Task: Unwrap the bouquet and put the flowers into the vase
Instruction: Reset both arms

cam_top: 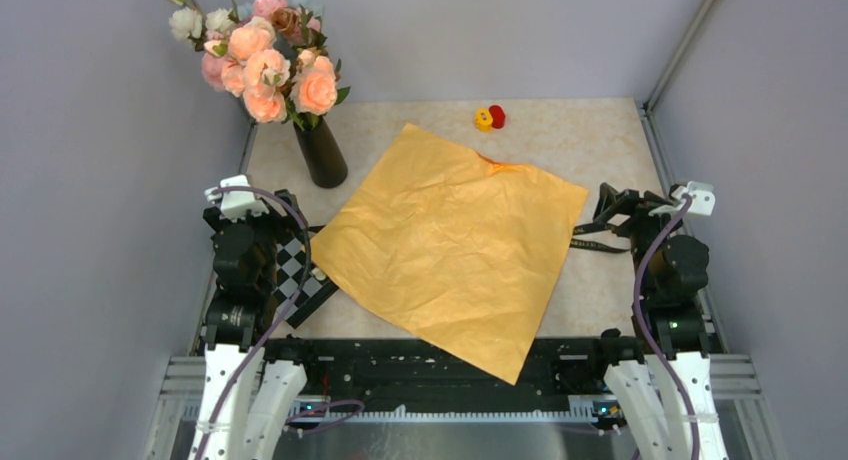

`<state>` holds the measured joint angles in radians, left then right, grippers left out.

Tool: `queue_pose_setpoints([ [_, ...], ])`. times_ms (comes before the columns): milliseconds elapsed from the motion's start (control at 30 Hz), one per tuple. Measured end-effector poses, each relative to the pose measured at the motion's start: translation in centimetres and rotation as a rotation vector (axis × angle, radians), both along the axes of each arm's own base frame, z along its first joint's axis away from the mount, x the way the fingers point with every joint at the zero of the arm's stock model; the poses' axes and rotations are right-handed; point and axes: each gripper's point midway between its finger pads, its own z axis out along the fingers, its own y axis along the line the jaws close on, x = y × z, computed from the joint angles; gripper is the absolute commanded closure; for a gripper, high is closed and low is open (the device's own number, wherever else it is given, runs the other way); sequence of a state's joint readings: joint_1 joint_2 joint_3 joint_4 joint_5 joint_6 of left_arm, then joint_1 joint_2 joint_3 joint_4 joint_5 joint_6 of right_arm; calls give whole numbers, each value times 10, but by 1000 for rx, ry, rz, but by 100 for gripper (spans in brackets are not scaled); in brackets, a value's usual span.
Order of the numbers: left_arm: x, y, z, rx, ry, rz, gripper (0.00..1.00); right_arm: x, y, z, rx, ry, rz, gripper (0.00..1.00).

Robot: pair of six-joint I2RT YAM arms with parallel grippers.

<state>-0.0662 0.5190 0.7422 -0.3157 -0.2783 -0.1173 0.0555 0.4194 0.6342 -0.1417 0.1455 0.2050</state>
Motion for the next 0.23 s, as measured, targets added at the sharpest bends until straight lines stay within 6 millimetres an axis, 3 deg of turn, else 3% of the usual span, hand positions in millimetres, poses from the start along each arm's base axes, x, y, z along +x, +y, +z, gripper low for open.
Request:
queue_pose_setpoints([
  [233,-1,3,0,9,3,18,1,1,0,-1,5,3,1,17],
])
